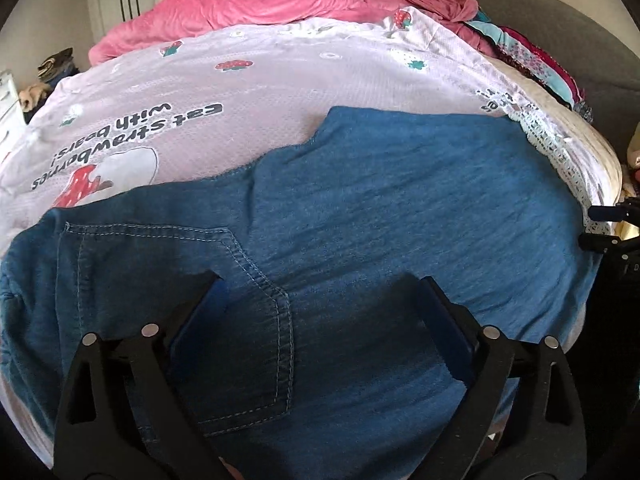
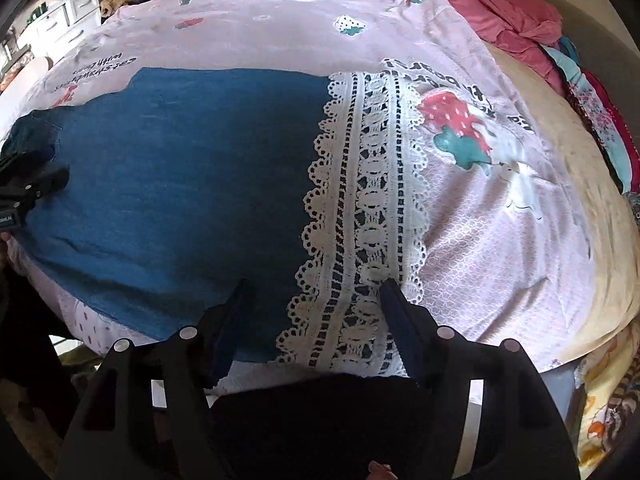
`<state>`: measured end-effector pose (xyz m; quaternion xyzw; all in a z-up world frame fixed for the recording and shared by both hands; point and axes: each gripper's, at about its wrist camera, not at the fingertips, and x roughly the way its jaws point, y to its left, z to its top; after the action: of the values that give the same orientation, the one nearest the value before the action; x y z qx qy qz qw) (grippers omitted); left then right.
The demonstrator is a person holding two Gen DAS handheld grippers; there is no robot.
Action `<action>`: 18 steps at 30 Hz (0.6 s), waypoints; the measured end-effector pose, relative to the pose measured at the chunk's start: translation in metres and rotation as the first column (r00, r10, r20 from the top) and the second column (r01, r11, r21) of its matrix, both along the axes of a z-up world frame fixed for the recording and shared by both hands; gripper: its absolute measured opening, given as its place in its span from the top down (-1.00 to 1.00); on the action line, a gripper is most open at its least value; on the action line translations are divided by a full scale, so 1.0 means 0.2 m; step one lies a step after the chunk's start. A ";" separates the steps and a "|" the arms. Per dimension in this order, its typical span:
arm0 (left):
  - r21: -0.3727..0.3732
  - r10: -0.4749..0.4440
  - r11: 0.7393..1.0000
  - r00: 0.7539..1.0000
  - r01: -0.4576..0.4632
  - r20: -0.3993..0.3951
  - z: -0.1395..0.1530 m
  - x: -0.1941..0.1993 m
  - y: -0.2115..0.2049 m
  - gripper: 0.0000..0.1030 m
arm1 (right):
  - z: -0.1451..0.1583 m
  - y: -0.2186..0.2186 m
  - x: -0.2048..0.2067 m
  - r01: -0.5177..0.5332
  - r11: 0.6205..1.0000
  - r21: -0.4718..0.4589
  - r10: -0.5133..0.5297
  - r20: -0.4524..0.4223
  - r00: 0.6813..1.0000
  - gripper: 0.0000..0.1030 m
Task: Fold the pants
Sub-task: 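Release the pants and open both grippers above the flattened denim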
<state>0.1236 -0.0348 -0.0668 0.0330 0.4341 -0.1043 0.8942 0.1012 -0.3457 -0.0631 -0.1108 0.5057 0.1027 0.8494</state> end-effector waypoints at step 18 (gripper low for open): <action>-0.026 0.022 0.999 1.000 -0.022 -0.002 0.06 -0.08 0.00 -0.81 | 0.02 -0.02 0.01 0.042 0.997 0.065 -0.044 0.032 0.999 -0.49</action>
<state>0.1076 -0.0349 -0.0538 0.0162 0.4336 -0.1001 0.8954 0.1025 -0.3495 -0.0588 -0.0741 0.4900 0.0987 0.8629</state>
